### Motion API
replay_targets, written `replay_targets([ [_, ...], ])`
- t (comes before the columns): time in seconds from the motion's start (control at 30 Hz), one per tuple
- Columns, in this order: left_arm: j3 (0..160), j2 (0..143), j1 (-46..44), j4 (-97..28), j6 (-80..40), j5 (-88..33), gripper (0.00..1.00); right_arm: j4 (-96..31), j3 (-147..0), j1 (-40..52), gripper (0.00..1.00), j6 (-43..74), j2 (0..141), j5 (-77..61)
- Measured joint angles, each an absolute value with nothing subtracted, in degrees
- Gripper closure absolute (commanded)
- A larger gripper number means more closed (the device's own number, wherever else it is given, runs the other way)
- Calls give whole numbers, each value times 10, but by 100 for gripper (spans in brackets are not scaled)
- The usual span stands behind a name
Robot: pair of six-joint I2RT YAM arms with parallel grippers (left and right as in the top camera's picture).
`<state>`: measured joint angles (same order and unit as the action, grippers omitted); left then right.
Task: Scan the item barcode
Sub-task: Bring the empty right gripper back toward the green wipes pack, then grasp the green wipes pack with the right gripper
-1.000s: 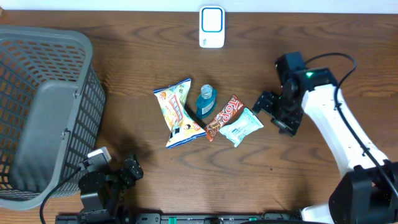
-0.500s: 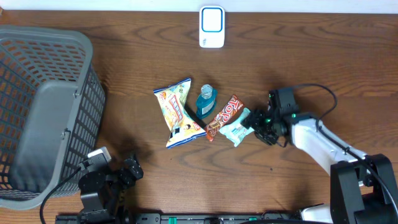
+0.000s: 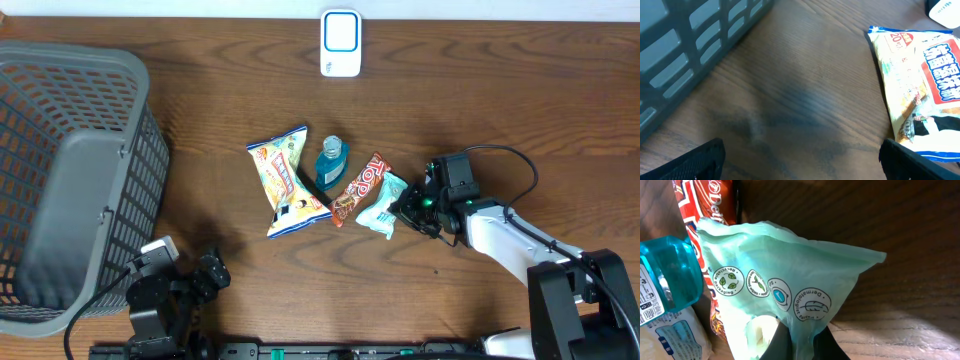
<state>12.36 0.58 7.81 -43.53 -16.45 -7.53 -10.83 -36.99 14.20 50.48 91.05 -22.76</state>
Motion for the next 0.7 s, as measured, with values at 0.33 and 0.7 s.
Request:
replay_targets([
  [0.33,124,6,78,-435,-165,-75,2,-116,-370,54,99,505,911,-461],
  [0.7,124,6,78,-435,-165,-75,2,13,-370,-30,99,384,911,-700],
])
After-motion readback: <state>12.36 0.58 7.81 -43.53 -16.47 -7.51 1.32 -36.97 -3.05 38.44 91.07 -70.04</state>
